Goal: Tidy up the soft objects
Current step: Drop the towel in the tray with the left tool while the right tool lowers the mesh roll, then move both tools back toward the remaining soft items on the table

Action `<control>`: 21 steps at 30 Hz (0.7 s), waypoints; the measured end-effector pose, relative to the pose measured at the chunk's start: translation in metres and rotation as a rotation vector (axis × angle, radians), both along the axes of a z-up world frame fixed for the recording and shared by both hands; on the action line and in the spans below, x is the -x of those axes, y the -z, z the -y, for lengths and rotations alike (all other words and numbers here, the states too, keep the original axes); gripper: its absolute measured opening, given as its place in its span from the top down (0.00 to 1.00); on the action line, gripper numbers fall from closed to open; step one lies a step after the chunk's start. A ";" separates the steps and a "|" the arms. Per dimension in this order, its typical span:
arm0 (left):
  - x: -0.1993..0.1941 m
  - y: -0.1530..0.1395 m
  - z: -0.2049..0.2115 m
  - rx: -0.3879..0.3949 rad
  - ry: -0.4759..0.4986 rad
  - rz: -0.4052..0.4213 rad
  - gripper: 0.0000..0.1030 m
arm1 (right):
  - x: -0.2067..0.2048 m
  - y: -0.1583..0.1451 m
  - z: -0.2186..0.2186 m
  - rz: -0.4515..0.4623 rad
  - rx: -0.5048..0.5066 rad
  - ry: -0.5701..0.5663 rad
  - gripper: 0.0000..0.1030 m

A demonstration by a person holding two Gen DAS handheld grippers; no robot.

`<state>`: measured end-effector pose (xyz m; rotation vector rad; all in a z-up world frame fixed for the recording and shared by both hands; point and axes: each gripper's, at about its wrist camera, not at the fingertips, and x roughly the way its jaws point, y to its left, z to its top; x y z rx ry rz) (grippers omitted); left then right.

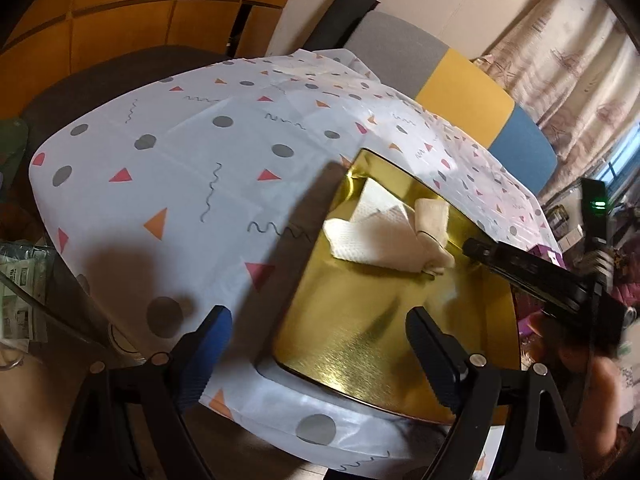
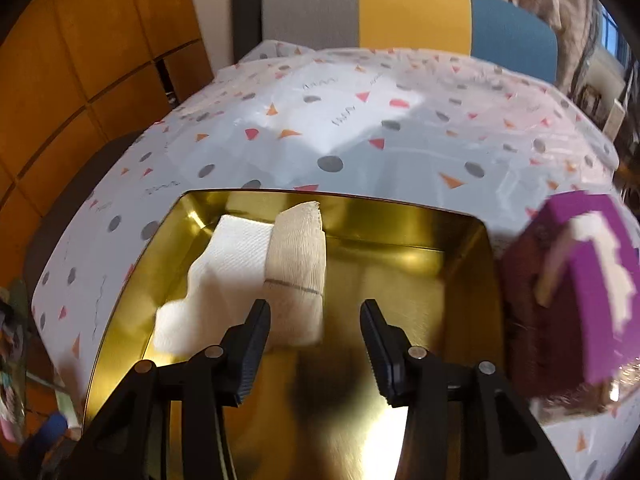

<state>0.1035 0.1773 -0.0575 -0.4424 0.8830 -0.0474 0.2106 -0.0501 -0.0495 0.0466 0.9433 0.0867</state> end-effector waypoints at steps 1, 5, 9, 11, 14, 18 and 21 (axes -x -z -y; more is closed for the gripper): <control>0.001 0.000 0.003 0.001 0.009 0.002 0.13 | 0.009 -0.006 0.000 0.013 0.000 -0.018 0.54; 0.006 -0.001 0.010 0.006 0.017 0.008 0.13 | 0.040 -0.025 -0.004 0.089 0.007 -0.081 0.54; 0.006 -0.004 0.020 -0.004 0.040 -0.005 0.13 | 0.074 -0.048 -0.006 0.159 0.015 -0.134 0.54; 0.011 -0.009 0.026 -0.003 0.048 0.010 0.13 | 0.094 -0.060 0.000 0.212 0.005 -0.151 0.54; 0.019 -0.015 0.037 -0.011 0.071 0.028 0.13 | 0.118 -0.074 0.015 0.254 0.007 -0.135 0.54; 0.026 -0.022 0.056 -0.026 0.122 0.040 0.13 | 0.147 -0.084 0.047 0.278 -0.007 -0.086 0.54; 0.031 -0.026 0.069 -0.024 0.159 0.054 0.13 | 0.165 -0.085 0.068 0.288 0.006 -0.034 0.54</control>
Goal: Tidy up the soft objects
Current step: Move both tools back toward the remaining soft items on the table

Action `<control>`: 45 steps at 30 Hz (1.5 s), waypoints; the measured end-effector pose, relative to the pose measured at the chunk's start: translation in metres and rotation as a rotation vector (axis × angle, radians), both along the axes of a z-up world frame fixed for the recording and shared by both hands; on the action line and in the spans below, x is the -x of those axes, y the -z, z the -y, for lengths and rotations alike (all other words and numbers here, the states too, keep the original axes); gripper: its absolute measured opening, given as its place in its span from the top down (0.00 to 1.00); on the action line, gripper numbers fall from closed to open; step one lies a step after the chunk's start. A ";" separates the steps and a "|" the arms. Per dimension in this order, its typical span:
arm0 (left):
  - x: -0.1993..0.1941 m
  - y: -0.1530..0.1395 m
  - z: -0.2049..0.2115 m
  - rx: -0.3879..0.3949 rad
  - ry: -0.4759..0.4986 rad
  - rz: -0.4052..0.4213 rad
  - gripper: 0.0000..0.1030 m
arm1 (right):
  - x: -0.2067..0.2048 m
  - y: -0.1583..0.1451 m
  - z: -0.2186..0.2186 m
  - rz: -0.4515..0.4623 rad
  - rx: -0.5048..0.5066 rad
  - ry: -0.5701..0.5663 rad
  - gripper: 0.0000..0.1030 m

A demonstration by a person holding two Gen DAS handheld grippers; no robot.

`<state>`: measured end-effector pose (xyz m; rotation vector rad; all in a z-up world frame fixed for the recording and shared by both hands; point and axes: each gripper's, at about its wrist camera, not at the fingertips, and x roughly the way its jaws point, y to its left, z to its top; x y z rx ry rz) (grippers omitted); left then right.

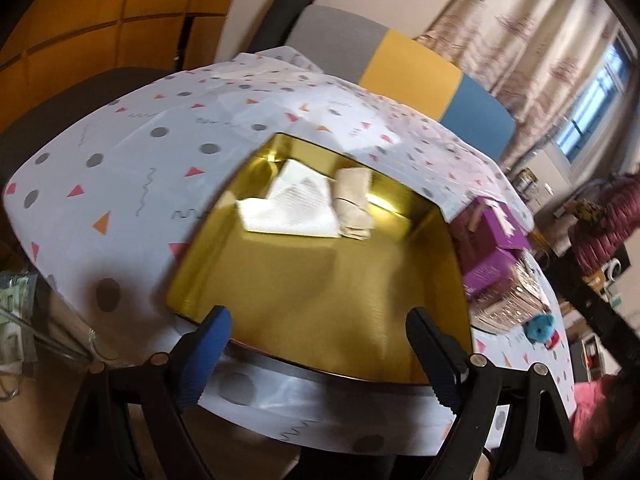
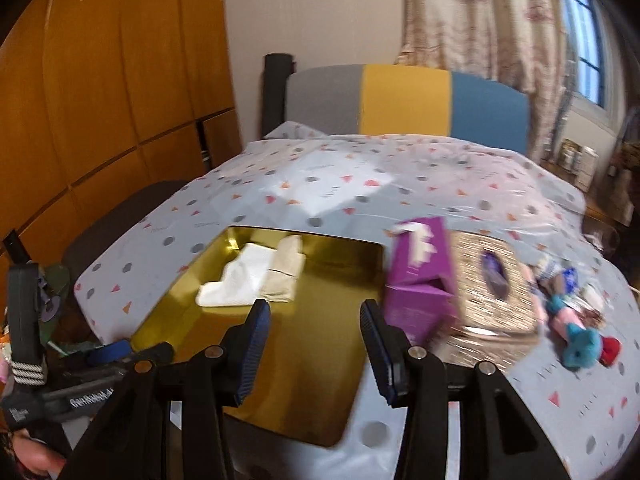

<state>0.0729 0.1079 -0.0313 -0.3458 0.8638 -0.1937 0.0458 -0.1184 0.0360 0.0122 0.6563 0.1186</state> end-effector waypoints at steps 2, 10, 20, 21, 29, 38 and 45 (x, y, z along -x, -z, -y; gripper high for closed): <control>0.003 -0.002 0.010 -0.005 0.024 0.003 0.13 | 0.009 0.001 0.012 -0.007 -0.009 0.019 0.54; 0.019 -0.013 0.044 -0.024 0.111 0.038 0.13 | 0.049 0.015 0.072 -0.014 -0.054 0.164 0.54; 0.031 -0.016 0.092 -0.041 0.226 0.046 0.11 | 0.085 0.041 0.158 -0.044 -0.091 0.385 0.54; 0.033 -0.016 0.100 -0.047 0.245 0.044 0.11 | 0.088 0.047 0.167 -0.059 -0.094 0.401 0.54; 0.047 -0.016 0.144 -0.084 0.360 0.048 0.07 | 0.101 0.093 0.224 -0.142 -0.146 0.517 0.54; 0.051 -0.011 0.187 -0.120 0.446 0.031 0.06 | 0.105 0.125 0.295 -0.201 -0.201 0.637 0.54; 0.053 -0.006 0.220 -0.138 0.507 0.018 0.06 | 0.076 0.112 0.364 -0.176 -0.147 0.710 0.33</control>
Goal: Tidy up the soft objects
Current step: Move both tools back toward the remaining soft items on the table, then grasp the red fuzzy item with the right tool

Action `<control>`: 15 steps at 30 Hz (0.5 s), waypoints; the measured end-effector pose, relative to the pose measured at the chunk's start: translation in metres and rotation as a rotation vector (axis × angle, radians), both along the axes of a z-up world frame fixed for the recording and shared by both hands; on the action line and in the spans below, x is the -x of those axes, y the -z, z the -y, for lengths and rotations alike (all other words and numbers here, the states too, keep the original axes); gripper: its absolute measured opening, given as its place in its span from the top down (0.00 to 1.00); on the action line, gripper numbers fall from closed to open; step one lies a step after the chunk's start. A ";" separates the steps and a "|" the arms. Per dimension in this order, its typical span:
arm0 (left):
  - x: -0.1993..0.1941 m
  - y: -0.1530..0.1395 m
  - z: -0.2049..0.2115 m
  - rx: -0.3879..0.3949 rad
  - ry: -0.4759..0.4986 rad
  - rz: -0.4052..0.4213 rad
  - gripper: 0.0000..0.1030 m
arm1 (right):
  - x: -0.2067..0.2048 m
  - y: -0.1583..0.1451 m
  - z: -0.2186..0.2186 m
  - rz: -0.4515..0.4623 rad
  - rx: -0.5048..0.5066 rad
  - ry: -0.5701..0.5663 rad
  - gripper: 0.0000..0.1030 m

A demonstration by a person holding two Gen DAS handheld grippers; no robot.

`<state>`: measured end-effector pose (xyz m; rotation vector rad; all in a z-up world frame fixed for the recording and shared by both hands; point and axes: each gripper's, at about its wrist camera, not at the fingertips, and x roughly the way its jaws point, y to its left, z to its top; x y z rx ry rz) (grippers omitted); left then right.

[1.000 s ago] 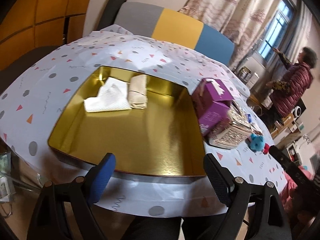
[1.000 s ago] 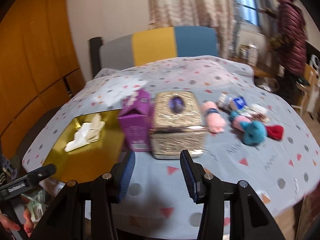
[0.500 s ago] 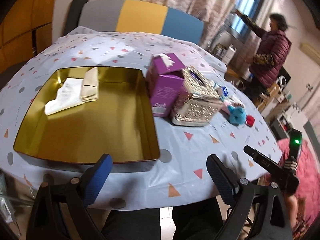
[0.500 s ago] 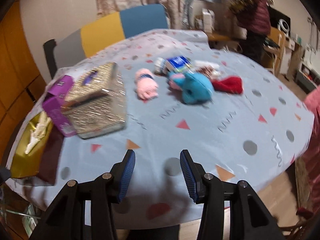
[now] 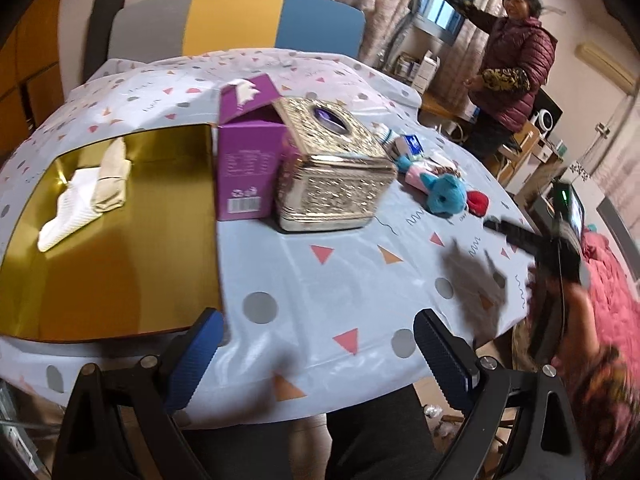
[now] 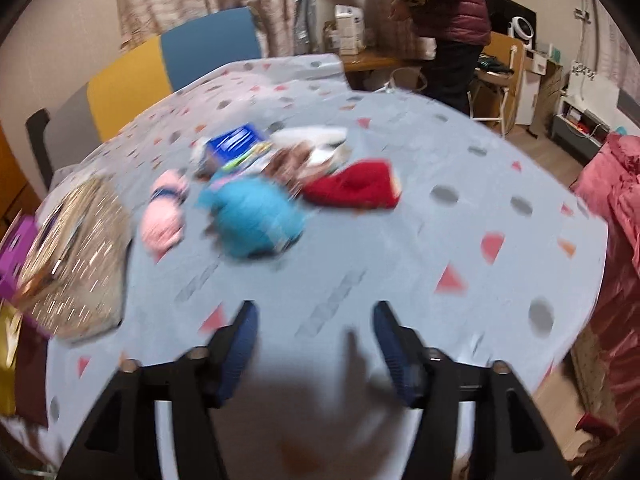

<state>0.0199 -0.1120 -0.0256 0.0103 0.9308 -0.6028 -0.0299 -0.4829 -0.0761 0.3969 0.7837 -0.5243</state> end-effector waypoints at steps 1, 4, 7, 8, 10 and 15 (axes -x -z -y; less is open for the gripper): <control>0.000 0.001 0.003 0.001 0.005 -0.003 0.06 | -0.006 -0.002 0.010 0.000 0.001 0.010 0.33; 0.002 0.003 0.012 -0.007 0.022 -0.005 0.06 | -0.026 -0.007 0.042 -0.018 0.040 0.050 0.33; 0.001 0.004 0.019 -0.004 0.042 -0.007 0.06 | -0.048 -0.009 0.072 -0.036 0.046 0.074 0.33; 0.001 0.005 0.020 -0.003 0.043 -0.007 0.06 | -0.056 -0.007 0.080 -0.043 0.035 0.076 0.33; 0.000 0.006 0.024 -0.006 0.050 -0.010 0.06 | -0.069 0.000 0.094 -0.049 0.013 0.088 0.33; -0.003 0.010 0.030 -0.012 0.060 -0.017 0.06 | -0.092 0.020 0.115 -0.073 0.012 0.108 0.33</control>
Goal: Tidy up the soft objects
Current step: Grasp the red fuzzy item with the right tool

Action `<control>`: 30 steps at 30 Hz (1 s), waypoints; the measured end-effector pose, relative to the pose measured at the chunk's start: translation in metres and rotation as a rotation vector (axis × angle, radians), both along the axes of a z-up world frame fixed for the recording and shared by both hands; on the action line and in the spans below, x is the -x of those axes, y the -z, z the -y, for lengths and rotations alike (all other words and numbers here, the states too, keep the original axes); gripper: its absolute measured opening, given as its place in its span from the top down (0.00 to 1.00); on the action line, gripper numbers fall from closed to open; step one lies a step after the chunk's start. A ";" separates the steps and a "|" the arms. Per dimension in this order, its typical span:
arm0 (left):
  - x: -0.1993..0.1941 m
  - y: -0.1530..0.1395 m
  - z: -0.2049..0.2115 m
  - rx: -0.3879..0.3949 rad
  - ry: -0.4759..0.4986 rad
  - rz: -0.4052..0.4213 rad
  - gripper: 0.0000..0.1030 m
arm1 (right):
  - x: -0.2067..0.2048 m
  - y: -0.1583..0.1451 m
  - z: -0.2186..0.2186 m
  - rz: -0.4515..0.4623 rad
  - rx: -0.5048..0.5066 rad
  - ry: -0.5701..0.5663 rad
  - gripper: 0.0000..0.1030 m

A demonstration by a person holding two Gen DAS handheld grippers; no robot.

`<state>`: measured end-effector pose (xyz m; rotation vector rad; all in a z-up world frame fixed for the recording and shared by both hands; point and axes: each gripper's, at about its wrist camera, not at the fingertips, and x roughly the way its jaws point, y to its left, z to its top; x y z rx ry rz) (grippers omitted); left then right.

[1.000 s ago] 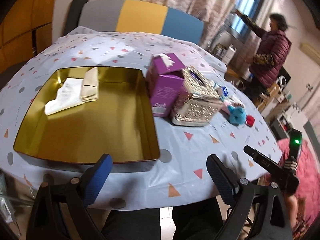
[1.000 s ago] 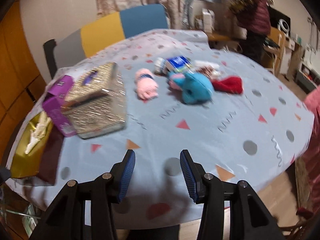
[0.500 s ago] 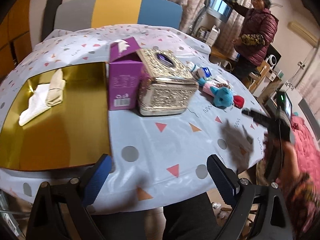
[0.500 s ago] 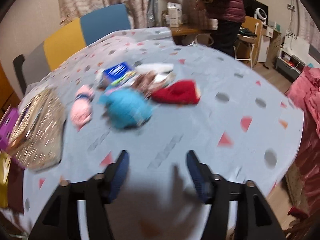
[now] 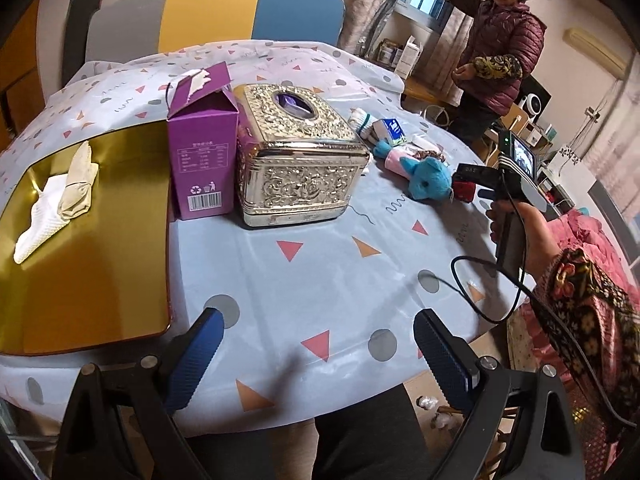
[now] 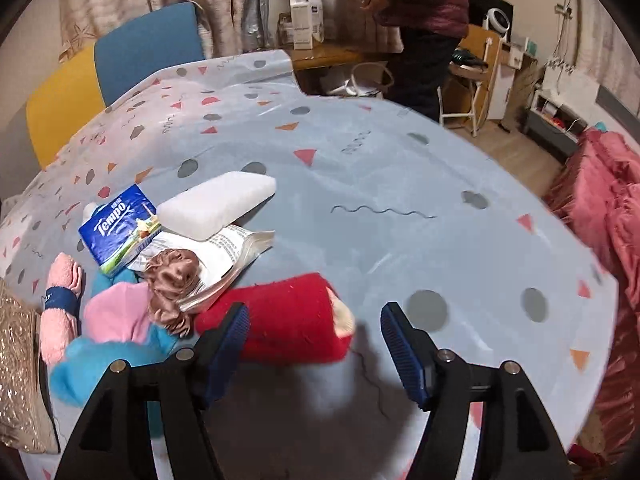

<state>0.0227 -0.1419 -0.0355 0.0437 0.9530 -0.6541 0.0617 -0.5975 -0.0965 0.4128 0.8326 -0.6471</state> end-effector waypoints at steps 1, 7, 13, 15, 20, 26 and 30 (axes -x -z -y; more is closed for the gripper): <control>-0.001 0.001 0.001 0.001 0.001 -0.003 0.06 | -0.002 0.002 0.001 0.007 -0.004 -0.003 0.33; -0.006 0.004 0.013 -0.005 0.003 -0.015 0.06 | -0.010 0.019 0.003 0.021 -0.003 -0.020 0.45; -0.008 -0.004 0.029 0.006 0.025 -0.003 0.06 | 0.005 0.017 -0.004 0.059 -0.016 -0.007 0.65; -0.008 -0.009 0.036 0.016 0.032 0.004 0.06 | 0.017 0.017 -0.008 0.079 -0.041 -0.005 0.65; -0.007 -0.019 0.065 0.039 0.072 0.016 0.06 | 0.049 0.013 -0.031 0.104 -0.018 -0.014 0.65; -0.020 -0.026 0.123 0.012 0.101 0.031 0.06 | 0.066 0.025 -0.041 0.119 0.046 0.012 0.65; -0.039 -0.019 0.163 -0.002 0.087 0.019 0.06 | 0.067 0.025 -0.042 0.129 0.054 0.013 0.65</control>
